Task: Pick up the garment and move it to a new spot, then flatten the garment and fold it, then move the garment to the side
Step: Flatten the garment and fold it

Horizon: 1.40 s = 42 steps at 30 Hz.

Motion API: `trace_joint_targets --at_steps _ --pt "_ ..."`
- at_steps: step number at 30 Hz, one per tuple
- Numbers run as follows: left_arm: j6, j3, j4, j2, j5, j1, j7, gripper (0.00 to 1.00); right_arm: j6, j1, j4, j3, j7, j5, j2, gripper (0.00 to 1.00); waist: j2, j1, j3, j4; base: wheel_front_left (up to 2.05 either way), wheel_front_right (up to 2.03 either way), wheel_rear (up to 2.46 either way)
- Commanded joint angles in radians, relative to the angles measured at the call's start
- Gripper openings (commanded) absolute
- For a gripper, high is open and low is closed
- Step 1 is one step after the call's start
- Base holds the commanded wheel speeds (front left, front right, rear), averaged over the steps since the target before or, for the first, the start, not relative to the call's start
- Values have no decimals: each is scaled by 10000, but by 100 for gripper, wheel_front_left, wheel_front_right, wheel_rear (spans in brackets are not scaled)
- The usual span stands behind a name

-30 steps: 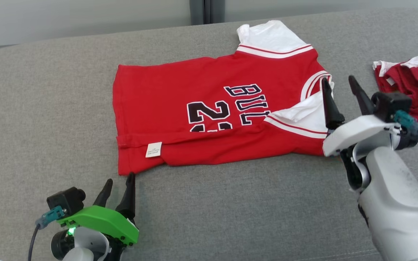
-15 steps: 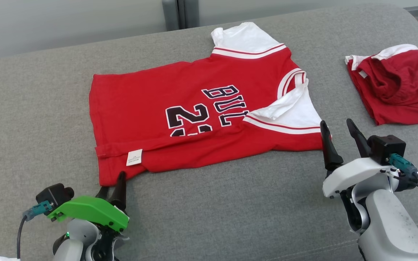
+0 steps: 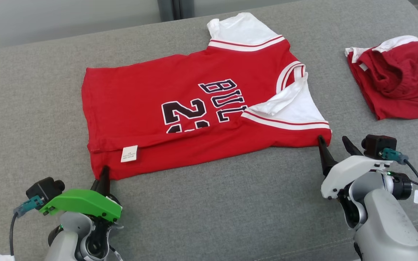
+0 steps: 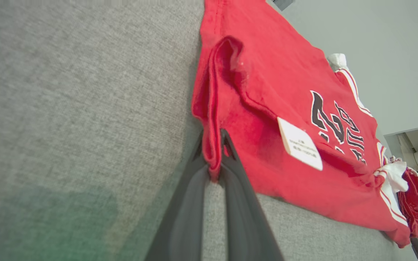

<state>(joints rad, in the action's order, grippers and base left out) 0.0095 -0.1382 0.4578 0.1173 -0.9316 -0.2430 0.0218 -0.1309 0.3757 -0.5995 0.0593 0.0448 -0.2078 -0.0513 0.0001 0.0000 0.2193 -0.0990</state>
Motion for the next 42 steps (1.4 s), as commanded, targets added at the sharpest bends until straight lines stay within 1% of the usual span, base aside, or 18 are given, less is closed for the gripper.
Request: trace_joint_targets --at_steps 1,4,7,8,9,10,11,14,17,20,21,26,29,33,37,42 --pt "-47 -13 22 52 62 -185 -93 0 6 214 -286 177 -129 -99 -19 100 -1 0 51 76 0 0 0" --pt "-104 -95 46 46 156 -284 -189 0 4 605 -938 306 -265 -200 3 100 -1 0 108 191 0 0 0" --pt "-192 -199 63 34 267 -350 -265 0 6 984 -1593 133 -369 -706 -3 100 -1 0 138 294 0 0 0" --pt "-225 -236 67 20 293 -375 -291 0 4 1063 -1733 63 -380 -776 -3 95 -1 0 133 325 0 0 0" --pt "-272 -278 53 6 319 -393 -327 0 4 1180 -1883 -66 -442 -920 12 44 -1 0 121 348 0 0 0" --pt "-289 -312 40 -1 349 -402 -343 0 3 1264 -1960 -151 -466 -1076 15 25 -1 0 98 366 0 0 0" --pt "-330 -347 26 -12 348 -409 -375 0 3 1345 -2028 -220 -472 -1210 11 0 -1 0 61 382 0 0 0" --pt "-378 -401 -26 -12 408 -445 -467 0 4 1561 -2009 -319 -338 -1366 3 0 -1 0 -82 397 0 0 0" --pt "-424 -438 -164 24 461 -528 -535 0 4 1746 -1770 -311 -341 -1797 -12 0 -1 0 -251 396 0 0 0" --pt "-440 -434 -403 136 488 -582 -575 0 4 1795 -1425 -205 -569 -2420 -46 0 -1 0 -425 381 0 0 0" --pt "-439 -440 -546 168 489 -568 -535 0 4 1769 -1270 -162 -684 -2582 -148 0 -1 0 -490 376 0 0 0" --pt "-317 -630 -1288 396 554 24 -140 0 4 1152 -538 -321 -1491 -2853 -472 0 -1 0 -707 364 0 0 0" --pt "-145 -686 -1857 548 544 587 77 0 4 532 217 -497 -1736 -2954 -596 0 -1 0 -744 338 0 0 0" --pt "135 -639 -2503 532 385 1588 151 0 4 -497 1285 -596 -1894 -2958 -681 0 -1 0 -714 314 0 0 0" --pt "358 -711 -3062 450 309 2473 191 0 4 -1623 2369 -419 -2007 -2970 -609 0 -1 0 -627 335 0 0 0" --pt "639 -708 -3600 472 246 3321 262 0 4 -2940 3531 -58 -2172 -2706 -429 0 -1 0 -517 387 0 0 0"
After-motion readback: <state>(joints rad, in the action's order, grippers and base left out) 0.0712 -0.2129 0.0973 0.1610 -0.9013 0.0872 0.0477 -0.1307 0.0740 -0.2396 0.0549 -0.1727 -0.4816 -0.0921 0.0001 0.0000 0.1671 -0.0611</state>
